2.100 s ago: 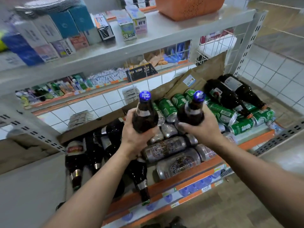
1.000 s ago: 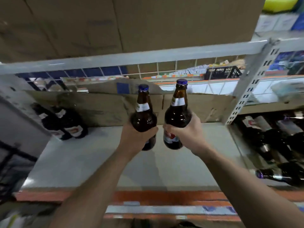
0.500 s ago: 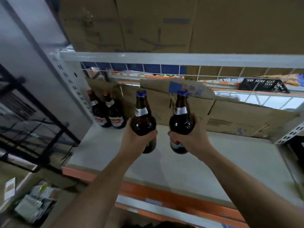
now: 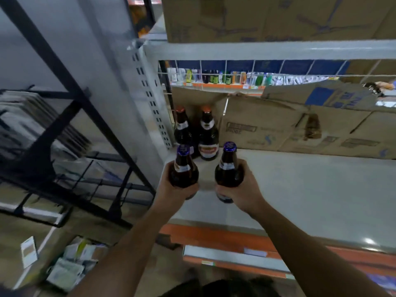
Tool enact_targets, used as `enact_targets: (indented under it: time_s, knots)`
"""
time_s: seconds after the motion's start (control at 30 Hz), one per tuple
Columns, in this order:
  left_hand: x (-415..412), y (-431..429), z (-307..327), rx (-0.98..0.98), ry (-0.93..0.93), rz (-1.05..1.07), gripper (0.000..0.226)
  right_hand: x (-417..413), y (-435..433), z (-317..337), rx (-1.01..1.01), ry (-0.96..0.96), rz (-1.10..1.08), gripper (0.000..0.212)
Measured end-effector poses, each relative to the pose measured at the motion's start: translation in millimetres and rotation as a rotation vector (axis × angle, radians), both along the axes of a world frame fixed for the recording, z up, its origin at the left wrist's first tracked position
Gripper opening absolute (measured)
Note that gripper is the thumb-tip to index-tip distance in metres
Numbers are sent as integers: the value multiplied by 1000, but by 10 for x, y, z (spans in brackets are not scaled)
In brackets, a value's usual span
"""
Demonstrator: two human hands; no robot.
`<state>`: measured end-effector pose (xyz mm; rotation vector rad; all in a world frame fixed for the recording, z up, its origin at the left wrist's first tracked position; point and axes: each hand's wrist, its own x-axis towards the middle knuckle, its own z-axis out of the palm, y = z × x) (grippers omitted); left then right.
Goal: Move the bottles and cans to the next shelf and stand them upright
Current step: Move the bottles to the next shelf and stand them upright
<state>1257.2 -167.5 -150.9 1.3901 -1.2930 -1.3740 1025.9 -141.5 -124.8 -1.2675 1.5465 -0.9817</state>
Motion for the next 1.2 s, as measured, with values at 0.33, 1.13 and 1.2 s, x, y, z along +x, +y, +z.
enact_targets:
  time_s: [0.33, 1.13, 1.2]
  knots:
    - [143, 83, -100, -9, -35, 27, 70, 369, 10, -190, 2, 52, -38, 77]
    - [298, -561, -40, 13, -228, -67, 53, 488, -612, -159, 28, 191, -46, 57]
    - [302, -622, -78, 0, -244, -64, 51, 489, -661, -188, 36, 208, -48, 56]
